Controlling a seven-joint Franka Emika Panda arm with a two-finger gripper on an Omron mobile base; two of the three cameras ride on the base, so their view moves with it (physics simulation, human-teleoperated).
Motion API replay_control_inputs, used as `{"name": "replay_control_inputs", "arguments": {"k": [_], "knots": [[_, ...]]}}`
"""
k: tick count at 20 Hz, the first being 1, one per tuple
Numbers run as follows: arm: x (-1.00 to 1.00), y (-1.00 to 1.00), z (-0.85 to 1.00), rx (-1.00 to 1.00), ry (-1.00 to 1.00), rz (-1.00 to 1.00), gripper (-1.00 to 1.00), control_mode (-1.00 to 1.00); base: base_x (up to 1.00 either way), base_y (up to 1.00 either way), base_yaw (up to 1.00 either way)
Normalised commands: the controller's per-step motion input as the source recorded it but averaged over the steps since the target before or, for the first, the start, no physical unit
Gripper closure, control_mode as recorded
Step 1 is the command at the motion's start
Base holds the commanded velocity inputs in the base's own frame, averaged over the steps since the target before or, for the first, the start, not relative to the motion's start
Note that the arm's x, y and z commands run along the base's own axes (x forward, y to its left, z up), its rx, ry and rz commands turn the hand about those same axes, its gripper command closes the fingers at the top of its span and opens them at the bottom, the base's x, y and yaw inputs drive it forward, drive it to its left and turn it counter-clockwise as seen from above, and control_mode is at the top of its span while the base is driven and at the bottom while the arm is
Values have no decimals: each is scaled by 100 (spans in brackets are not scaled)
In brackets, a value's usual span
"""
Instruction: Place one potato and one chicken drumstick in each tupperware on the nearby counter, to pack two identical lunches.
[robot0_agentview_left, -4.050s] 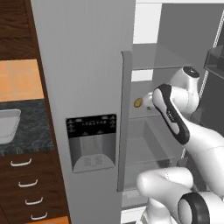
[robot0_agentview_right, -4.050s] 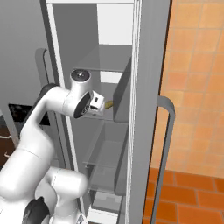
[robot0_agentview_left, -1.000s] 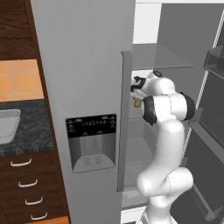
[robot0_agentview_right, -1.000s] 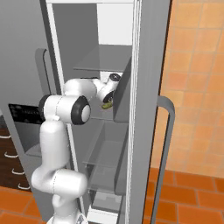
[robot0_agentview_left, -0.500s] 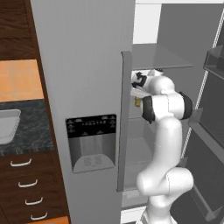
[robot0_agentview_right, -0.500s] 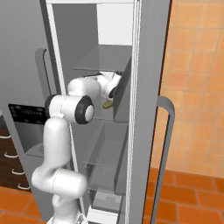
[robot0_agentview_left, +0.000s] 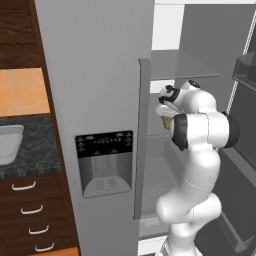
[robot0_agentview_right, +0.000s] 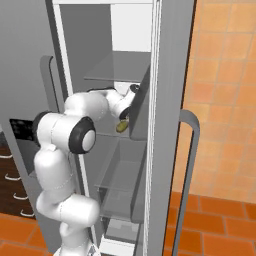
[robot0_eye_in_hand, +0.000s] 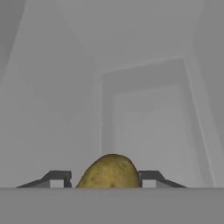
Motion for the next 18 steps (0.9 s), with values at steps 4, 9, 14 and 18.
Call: {"name": "replay_control_inputs", "arguments": {"k": [4, 9, 14, 18], "knots": [[-100, 48, -8, -7, -19, 4, 100, -100, 0, 0, 0], [-100, 14, 4, 3, -1, 10, 100, -100, 0, 0, 0], [-99, 36, 75, -8, -10, 25, 100, -100, 0, 0, 0], [-88, 29, 100, -24, -22, 27, 100, -100, 0, 0, 0]]}}
